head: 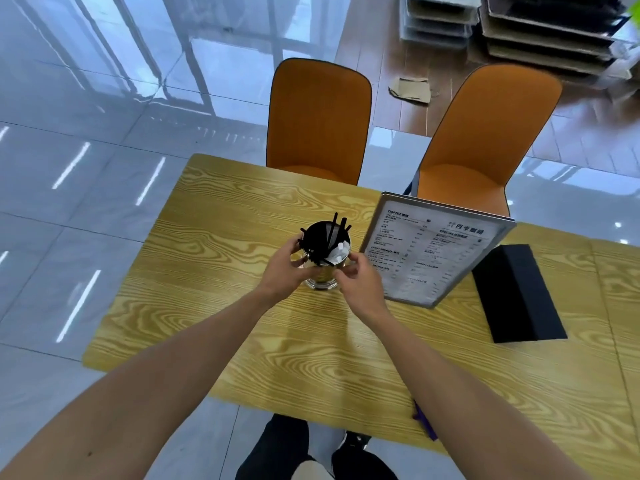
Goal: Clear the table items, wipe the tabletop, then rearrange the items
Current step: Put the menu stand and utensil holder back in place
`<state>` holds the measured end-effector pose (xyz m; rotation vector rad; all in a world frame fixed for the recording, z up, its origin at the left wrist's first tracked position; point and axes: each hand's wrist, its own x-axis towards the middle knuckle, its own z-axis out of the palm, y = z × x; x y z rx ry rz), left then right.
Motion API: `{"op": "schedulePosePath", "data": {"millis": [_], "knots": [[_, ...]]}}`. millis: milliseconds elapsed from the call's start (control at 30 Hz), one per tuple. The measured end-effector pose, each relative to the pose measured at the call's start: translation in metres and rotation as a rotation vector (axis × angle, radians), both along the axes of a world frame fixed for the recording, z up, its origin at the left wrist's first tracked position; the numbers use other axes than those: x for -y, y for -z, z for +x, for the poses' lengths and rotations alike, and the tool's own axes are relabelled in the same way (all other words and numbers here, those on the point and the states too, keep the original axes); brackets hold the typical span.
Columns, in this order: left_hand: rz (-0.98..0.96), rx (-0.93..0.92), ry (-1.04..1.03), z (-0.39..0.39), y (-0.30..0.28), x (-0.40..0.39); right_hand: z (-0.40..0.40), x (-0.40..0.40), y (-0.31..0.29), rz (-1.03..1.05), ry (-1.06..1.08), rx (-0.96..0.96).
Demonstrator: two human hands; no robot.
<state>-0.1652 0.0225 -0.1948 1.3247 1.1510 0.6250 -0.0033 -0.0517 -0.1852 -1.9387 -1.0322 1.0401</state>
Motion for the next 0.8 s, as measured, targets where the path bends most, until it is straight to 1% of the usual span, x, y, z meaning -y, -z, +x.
{"op": "schedulePosePath", "data": {"millis": [133,233,300,433,500,600,700,800], "knots": [[-0.015,0.012,0.02,0.004,0.0,0.0,0.003,0.005,0.0,0.009,0.003,0.016],[-0.029,-0.031,0.022,0.001,0.007,0.0,0.004,0.008,-0.001,-0.001,-0.026,0.039],[-0.055,-0.124,0.019,0.0,0.009,0.003,0.006,0.01,-0.003,-0.014,-0.041,0.049],[-0.101,-0.454,0.019,0.01,0.012,0.021,0.025,0.019,-0.007,-0.044,-0.062,0.089],[-0.167,-0.529,0.114,0.02,0.016,0.033,0.041,0.031,-0.009,-0.055,-0.065,0.124],[-0.251,-0.619,0.327,0.042,0.023,0.049,0.073,0.053,-0.011,-0.06,-0.04,0.221],[-0.233,-0.649,0.545,0.085,0.018,0.068,0.11,0.083,-0.018,-0.032,0.068,0.309],[-0.189,-0.61,0.729,0.138,0.004,0.088,0.149,0.11,-0.028,0.013,0.18,0.4]]}}
